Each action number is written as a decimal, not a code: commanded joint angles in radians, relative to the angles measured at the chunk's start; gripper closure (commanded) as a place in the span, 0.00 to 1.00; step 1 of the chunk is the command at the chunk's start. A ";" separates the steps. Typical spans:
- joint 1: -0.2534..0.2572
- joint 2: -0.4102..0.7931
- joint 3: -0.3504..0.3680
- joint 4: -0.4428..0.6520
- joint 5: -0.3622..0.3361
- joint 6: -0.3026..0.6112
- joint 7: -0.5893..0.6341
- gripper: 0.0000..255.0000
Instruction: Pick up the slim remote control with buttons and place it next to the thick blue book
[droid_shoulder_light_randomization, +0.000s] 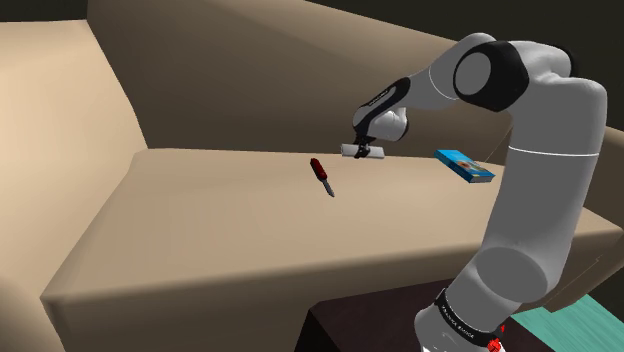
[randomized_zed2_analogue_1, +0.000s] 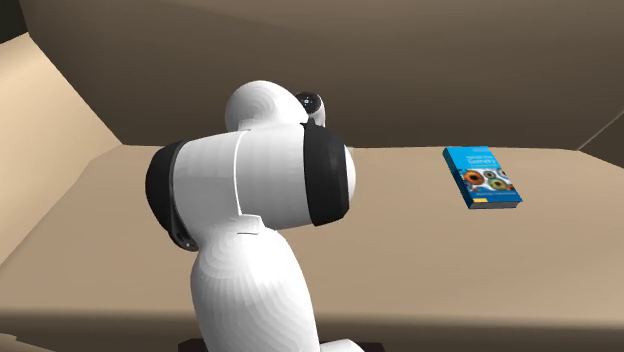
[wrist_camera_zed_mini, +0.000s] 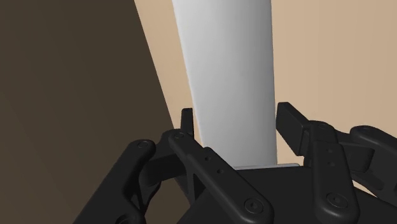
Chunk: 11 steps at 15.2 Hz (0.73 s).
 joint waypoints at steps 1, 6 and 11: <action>0.010 -0.013 -0.012 0.002 -0.013 -0.016 0.011 1.00; 0.040 -0.058 -0.051 0.012 -0.061 -0.070 0.047 1.00; 0.064 -0.101 -0.081 0.028 -0.108 -0.126 0.081 1.00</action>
